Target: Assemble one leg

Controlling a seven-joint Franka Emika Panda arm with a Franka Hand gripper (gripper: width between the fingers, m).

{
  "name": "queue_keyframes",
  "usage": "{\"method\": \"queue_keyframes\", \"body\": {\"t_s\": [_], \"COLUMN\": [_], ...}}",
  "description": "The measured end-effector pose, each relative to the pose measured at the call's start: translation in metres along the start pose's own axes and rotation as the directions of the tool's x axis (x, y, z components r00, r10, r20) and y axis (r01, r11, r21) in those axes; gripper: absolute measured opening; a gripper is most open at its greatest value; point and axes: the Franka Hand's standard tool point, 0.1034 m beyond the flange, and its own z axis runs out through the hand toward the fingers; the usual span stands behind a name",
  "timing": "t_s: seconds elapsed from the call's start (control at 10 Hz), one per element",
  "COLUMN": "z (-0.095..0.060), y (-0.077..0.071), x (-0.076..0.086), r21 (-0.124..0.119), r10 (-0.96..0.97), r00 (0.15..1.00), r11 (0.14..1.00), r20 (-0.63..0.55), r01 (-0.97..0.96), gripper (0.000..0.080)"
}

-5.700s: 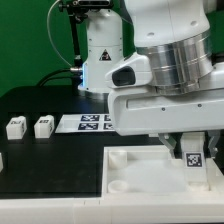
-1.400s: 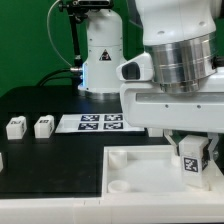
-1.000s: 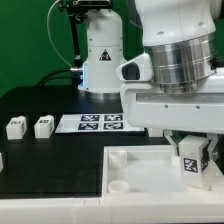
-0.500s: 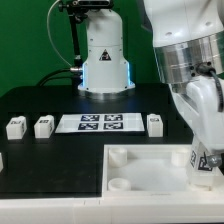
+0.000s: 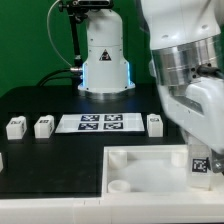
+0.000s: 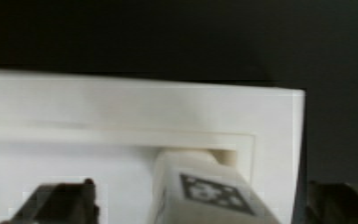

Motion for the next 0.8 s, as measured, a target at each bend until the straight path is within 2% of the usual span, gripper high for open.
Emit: {"method": "queue_keyframes", "body": {"t_s": [0.1,0.4,0.5,0.6,0.7,0.8], "z": [0.000,0.000,0.000,-0.008,-0.012,-0.009], "y": [0.003,0.003,0.003,0.000,-0.006,-0.004], "x": [0.000,0.001,0.001,0.001,0.002,0.003], "r21": [-0.035,-0.036,-0.042,-0.095,-0.098,-0.097], "r10": [-0.193,-0.446,-0.562,-0.751,-0.797,-0.795], "r00": [0.981,0.895,0.827,0.659,0.603,0.606], "r11": [0.981,0.895,0.826,0.654,0.597,0.600], "r20": [-0.008,-0.001,0.006,0.042,0.044,0.041], "r01": [0.193,0.445,0.562,0.751,0.796,0.794], "gripper": [0.0638,0.0648,0.0649,0.0649,0.0649,0.0620]}}
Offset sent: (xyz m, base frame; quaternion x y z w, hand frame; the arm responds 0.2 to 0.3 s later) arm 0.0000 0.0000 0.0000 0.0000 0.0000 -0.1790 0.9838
